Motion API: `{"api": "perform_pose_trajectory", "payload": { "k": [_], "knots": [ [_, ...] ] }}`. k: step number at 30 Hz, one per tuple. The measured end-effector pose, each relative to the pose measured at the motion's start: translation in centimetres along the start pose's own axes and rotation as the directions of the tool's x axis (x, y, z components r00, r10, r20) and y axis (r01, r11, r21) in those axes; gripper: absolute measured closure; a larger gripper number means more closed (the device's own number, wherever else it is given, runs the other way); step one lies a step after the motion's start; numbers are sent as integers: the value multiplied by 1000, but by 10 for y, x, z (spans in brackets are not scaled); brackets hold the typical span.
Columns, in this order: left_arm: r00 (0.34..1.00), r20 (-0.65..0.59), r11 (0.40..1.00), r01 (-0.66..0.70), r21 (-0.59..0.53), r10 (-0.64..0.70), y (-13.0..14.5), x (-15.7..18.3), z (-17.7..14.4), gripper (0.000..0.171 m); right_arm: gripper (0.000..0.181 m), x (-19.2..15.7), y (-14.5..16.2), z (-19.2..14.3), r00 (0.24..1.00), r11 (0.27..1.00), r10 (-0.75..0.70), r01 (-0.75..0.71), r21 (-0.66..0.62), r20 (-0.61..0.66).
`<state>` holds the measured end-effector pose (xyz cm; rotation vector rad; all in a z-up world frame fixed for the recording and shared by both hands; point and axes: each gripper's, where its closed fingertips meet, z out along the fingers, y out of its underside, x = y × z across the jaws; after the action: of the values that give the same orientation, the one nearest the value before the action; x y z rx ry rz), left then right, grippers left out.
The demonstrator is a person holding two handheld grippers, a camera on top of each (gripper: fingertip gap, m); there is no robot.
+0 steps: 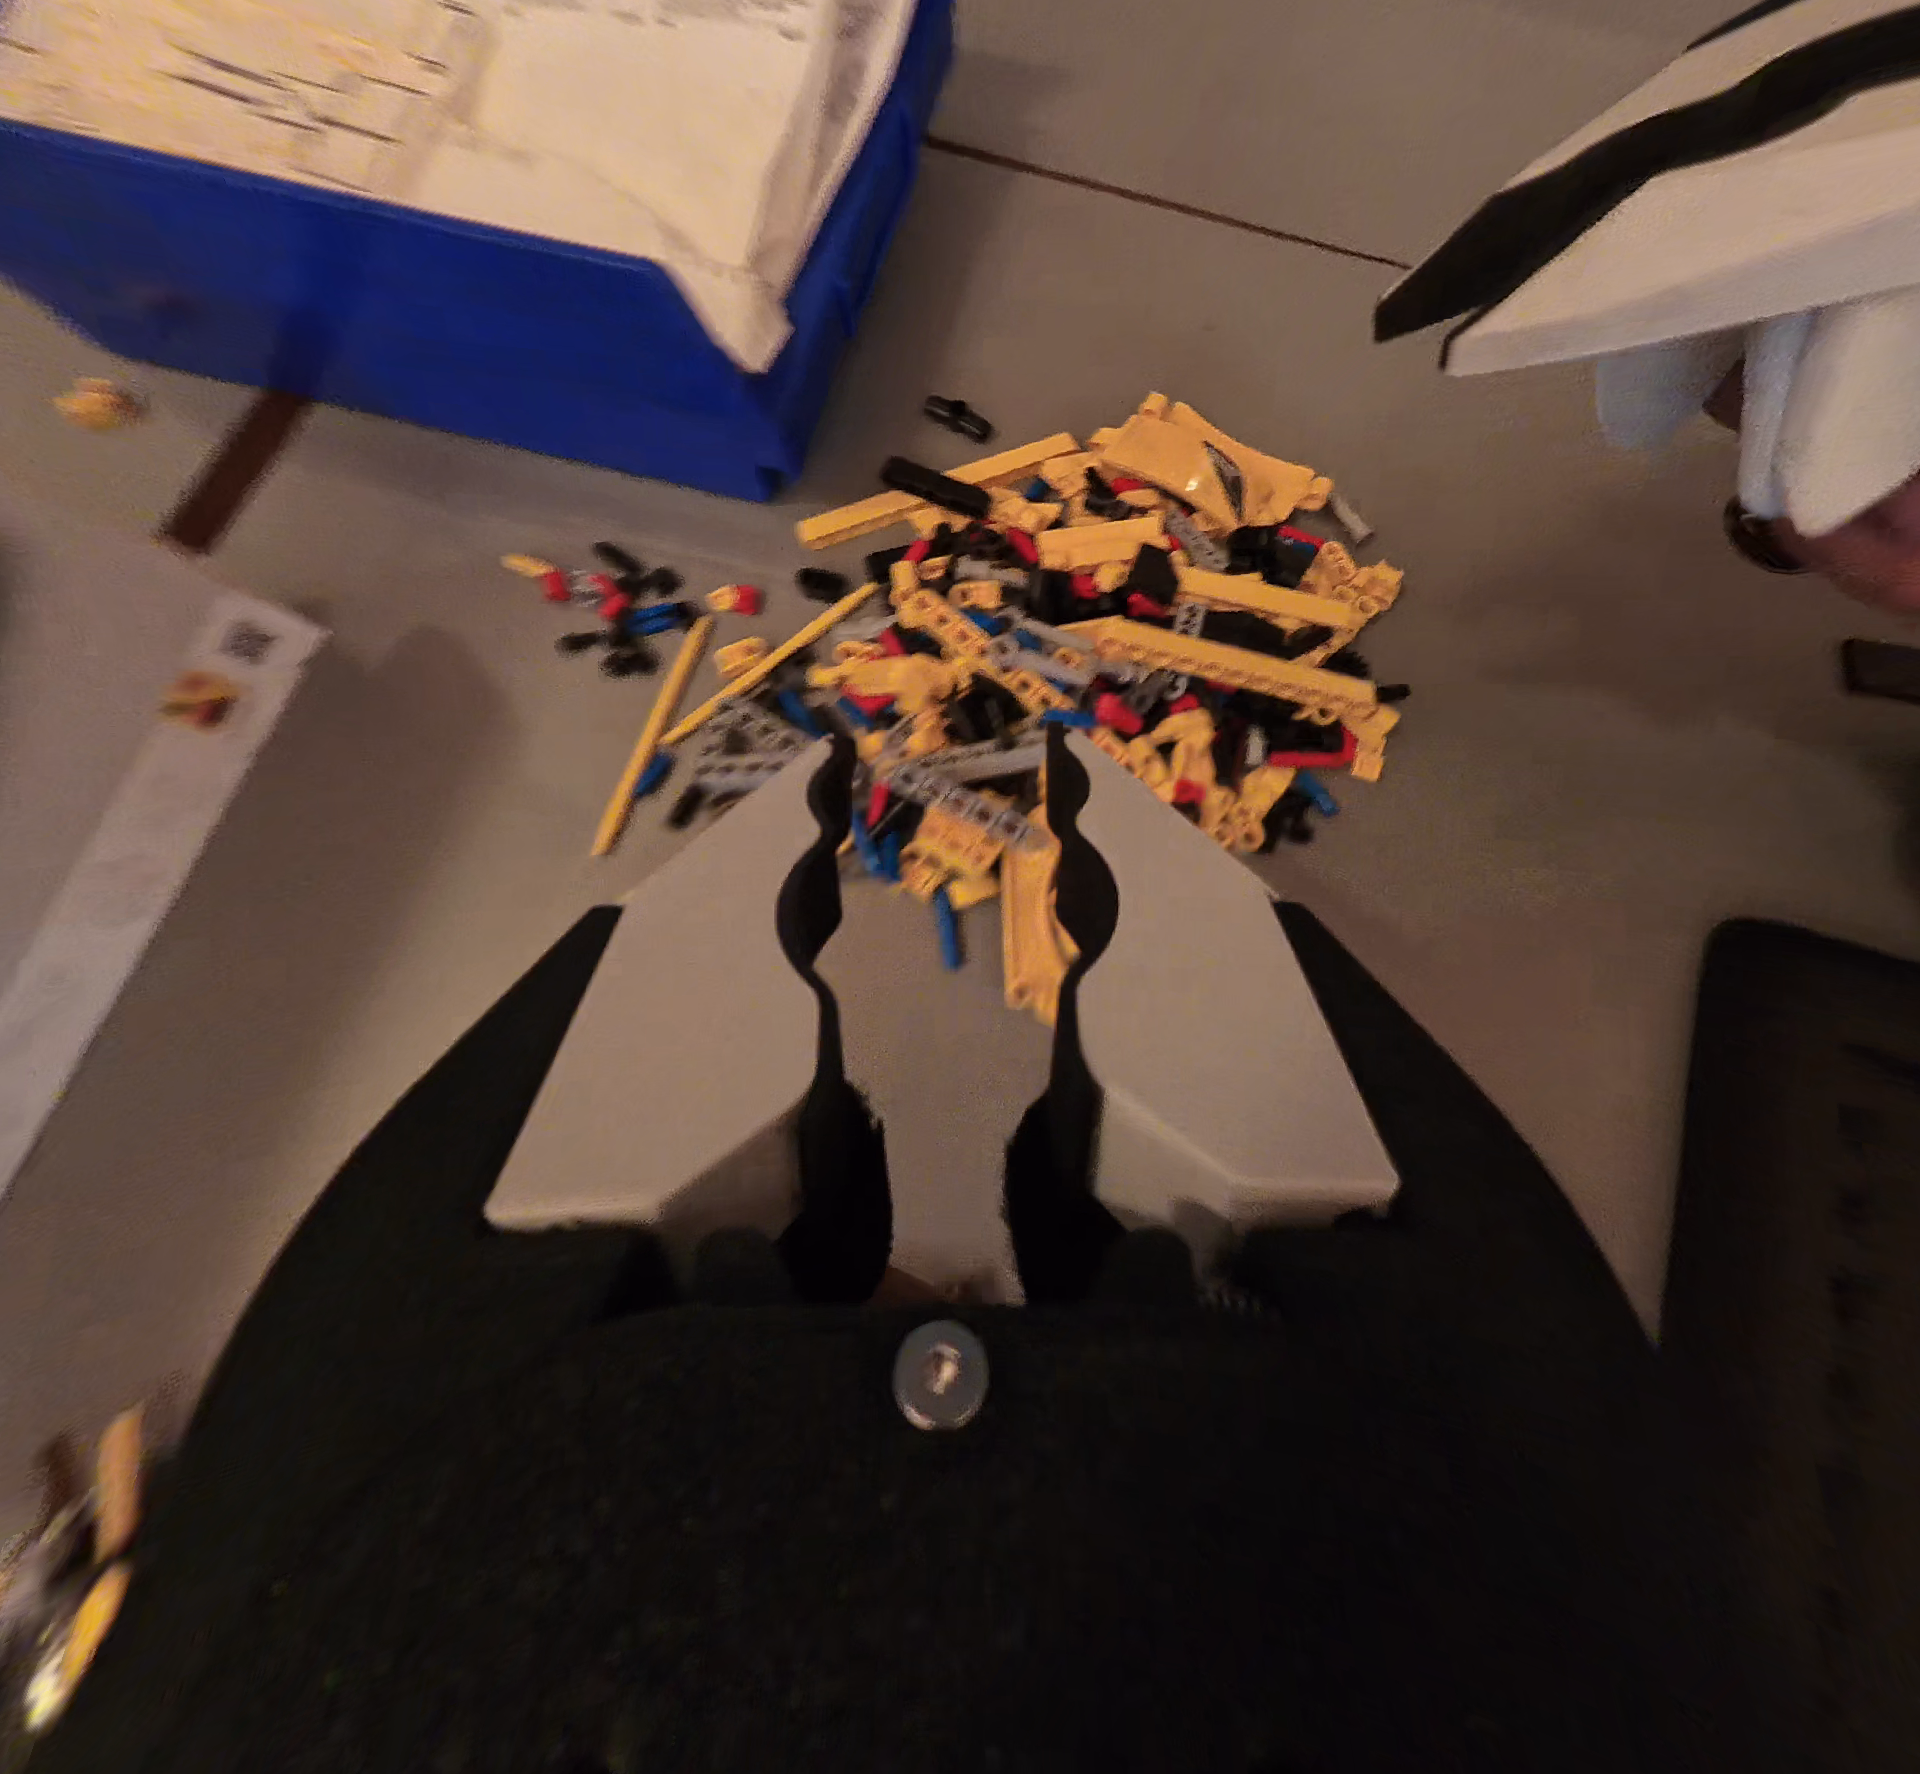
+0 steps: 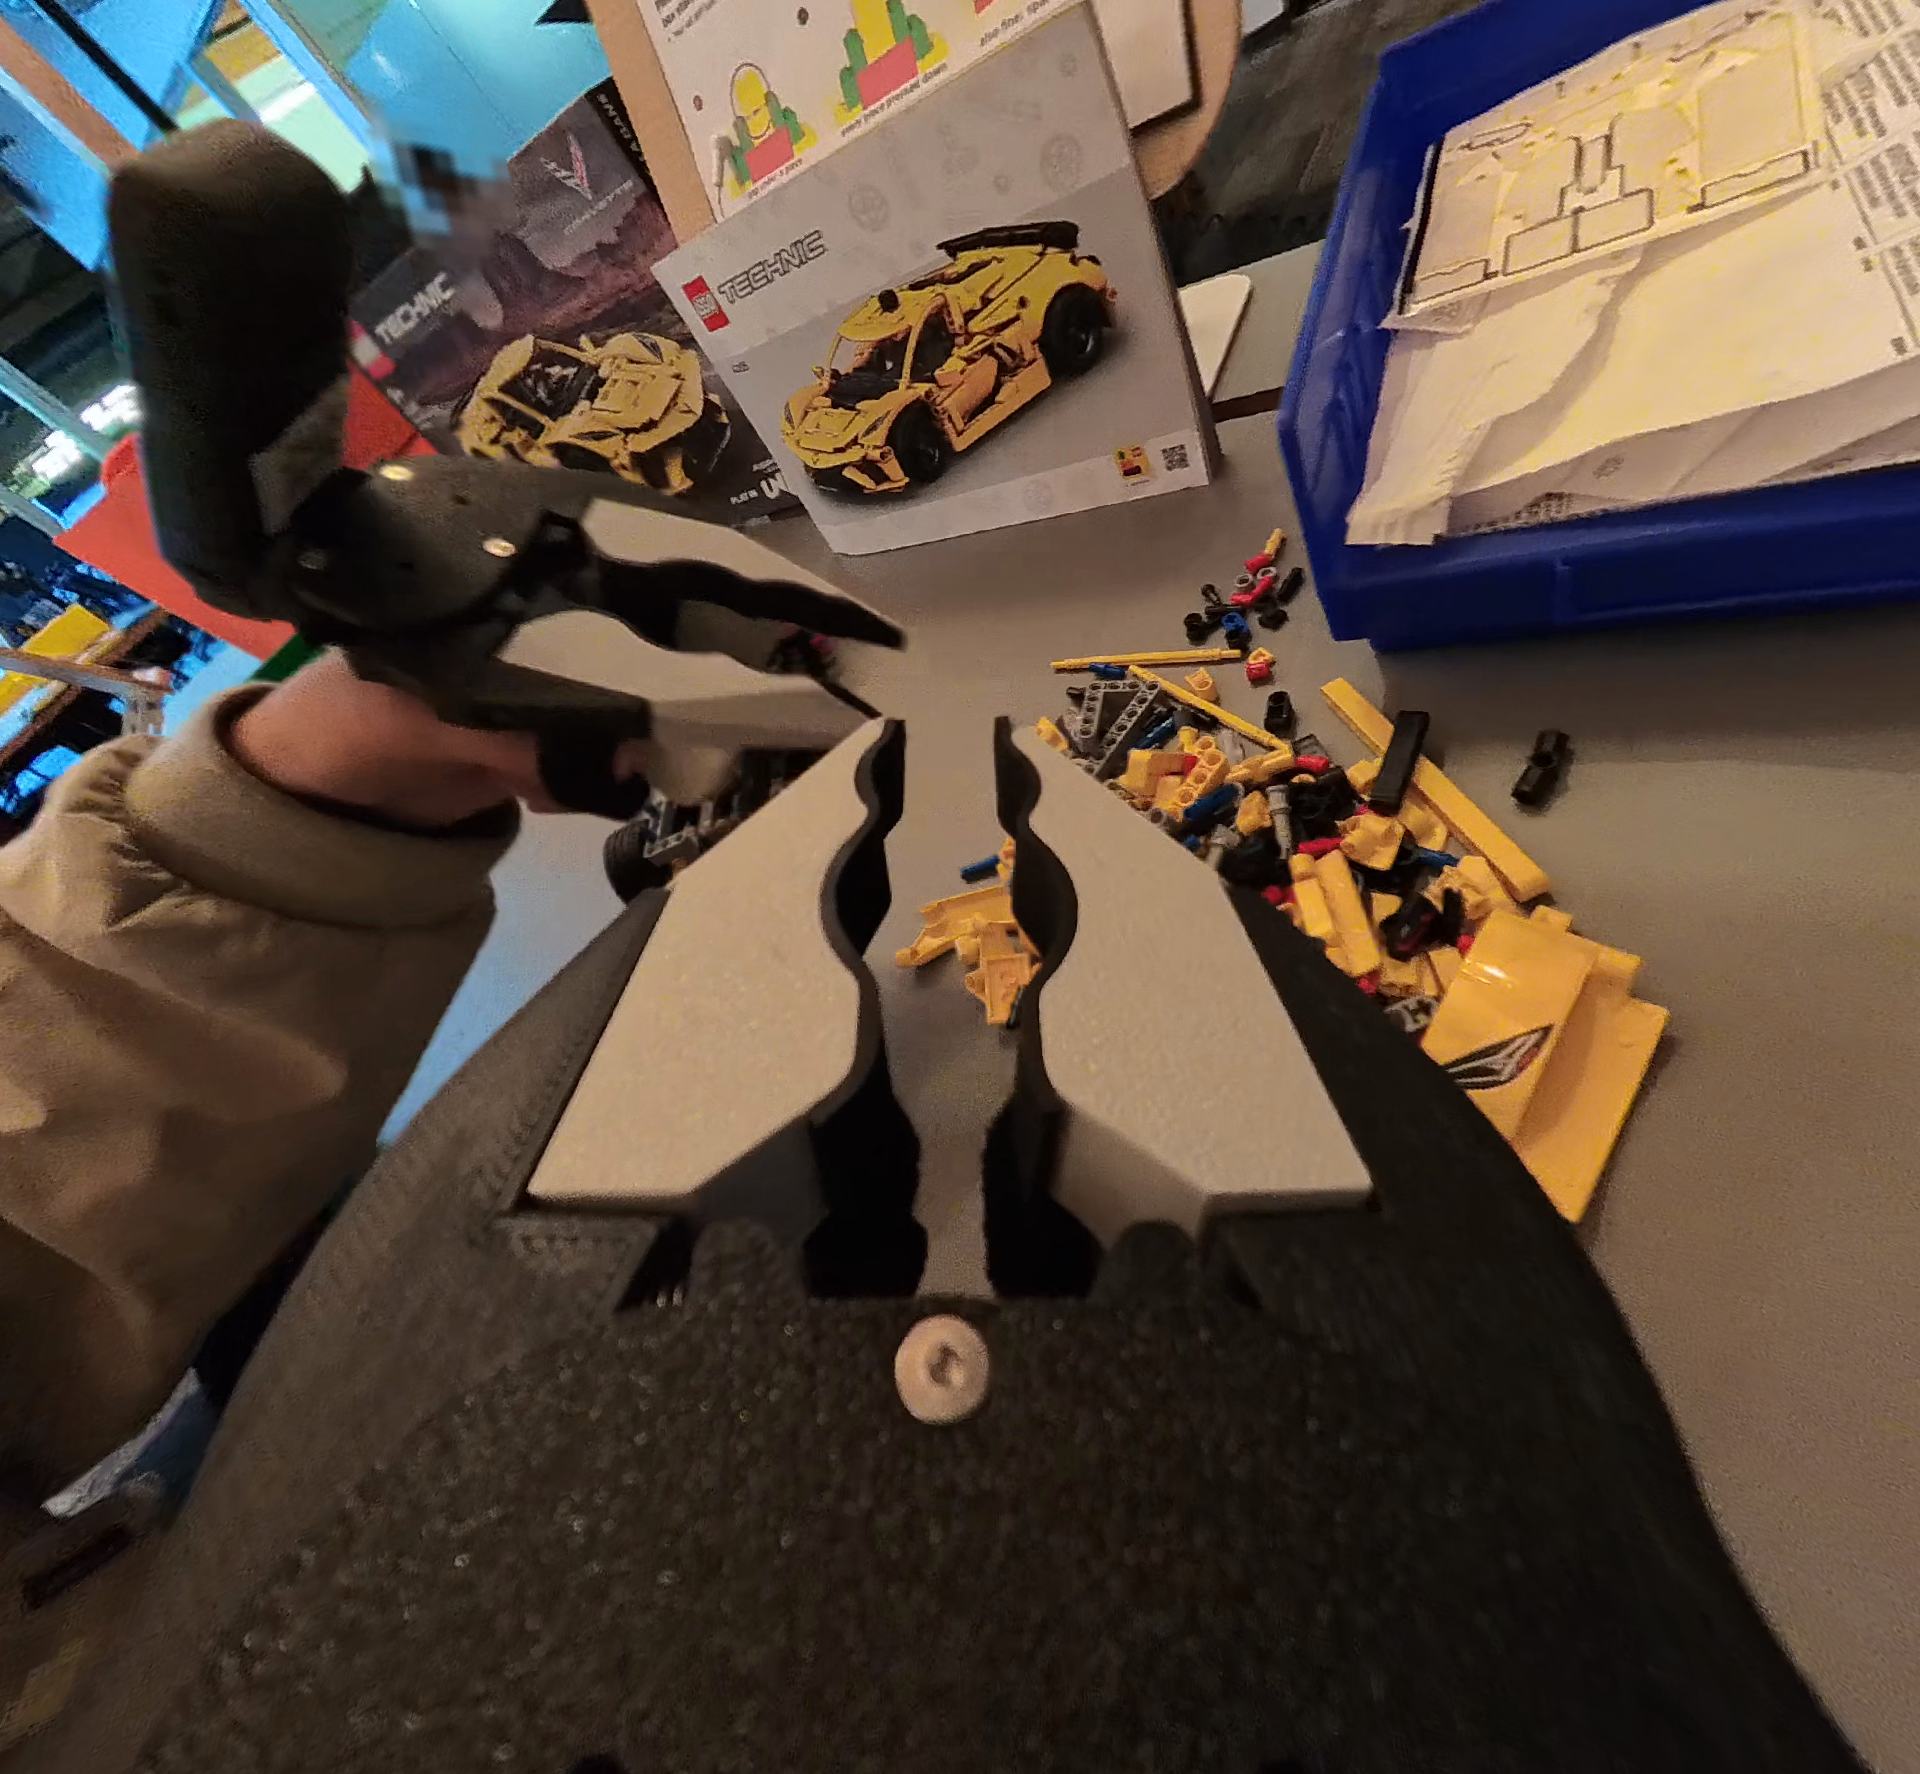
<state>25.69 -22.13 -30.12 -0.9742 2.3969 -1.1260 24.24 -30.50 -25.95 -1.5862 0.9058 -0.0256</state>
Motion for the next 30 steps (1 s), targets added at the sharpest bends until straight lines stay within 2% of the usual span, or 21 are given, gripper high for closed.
{"api": "perform_pose_trajectory", "payload": {
  "k": [4,8,13,15,17,22,27,30],
  "knots": [
    [996,43,988,73,139,-79,21,-26,-71,136,166,-19,3,14,999,999,-44,44,-28,17],
    [978,49,931,179,317,-204,54,-56,-125,136,166,-50,23,45,994,992,-61,70,-104,89],
    [926,128,834,251,492,-354,104,-110,-163,139,167,-79,58,92,980,969,-137,163,-187,146],
    [904,130,779,269,566,-407,116,-124,-175,142,167,-86,66,112,969,949,-161,204,-241,186],
    [898,92,762,305,571,-429,119,-126,-180,144,167,-87,69,128,961,910,-192,250,-330,199],
    [922,137,794,228,564,-362,114,-120,-184,144,166,-114,30,153,954,870,-167,262,-419,251],
    [930,169,822,191,537,-327,116,-115,-177,143,166,-168,-16,164,930,841,-211,330,-428,302],
    [928,156,820,209,534,-337,119,-114,-173,144,166,-199,-32,165,910,815,-245,380,-438,334]
  ]
}}
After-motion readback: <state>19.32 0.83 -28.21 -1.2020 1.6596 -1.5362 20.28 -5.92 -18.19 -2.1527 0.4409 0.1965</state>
